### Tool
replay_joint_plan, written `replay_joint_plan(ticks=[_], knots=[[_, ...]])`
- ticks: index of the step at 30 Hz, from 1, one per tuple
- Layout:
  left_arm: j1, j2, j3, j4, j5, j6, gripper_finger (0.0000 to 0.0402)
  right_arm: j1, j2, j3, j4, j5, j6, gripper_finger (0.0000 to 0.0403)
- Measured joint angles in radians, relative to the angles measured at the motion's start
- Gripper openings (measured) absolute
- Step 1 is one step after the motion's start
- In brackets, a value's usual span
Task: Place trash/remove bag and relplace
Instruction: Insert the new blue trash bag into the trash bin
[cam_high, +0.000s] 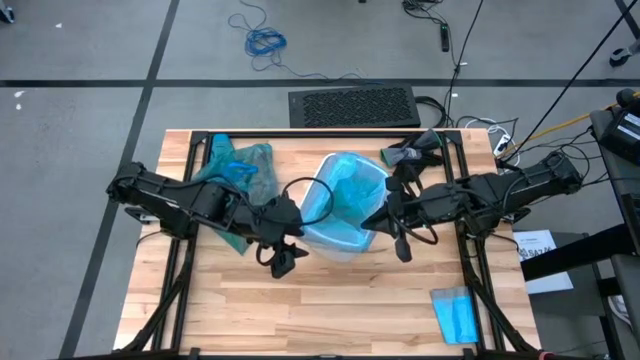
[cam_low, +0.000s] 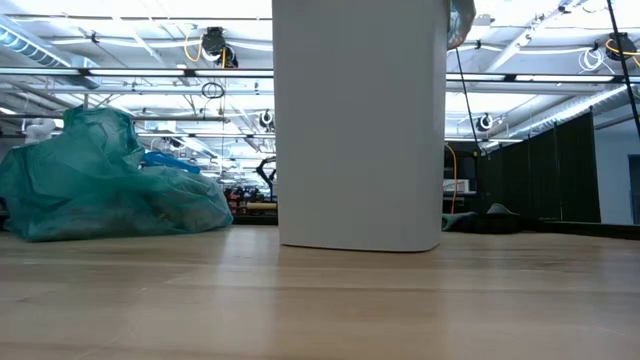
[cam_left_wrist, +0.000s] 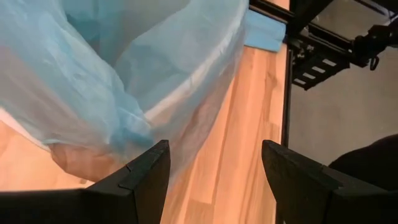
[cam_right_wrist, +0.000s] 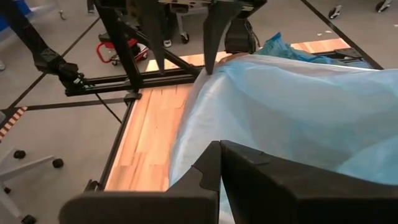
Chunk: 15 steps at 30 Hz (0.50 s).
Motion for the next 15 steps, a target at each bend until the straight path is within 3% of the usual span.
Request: replay_joint_plan(ticks=[9, 12, 15], knots=[[0.001, -0.005, 0.058, 0.001, -0.005, 0.001, 0.0246, 0.001, 0.000, 0.000, -0.003, 0.000, -0.001, 0.0000], [0.011, -0.008, 0.081, 0.004, -0.058, 0.021, 0.0246, -0.002, 0.000, 0.000, -0.014, 0.005, -0.013, 0.0000], [0.041, -0.010, 0.099, 0.043, -0.174, 0.053, 0.0246, -0.024, 0.000, 0.000, -0.025, 0.005, -0.016, 0.0000]])
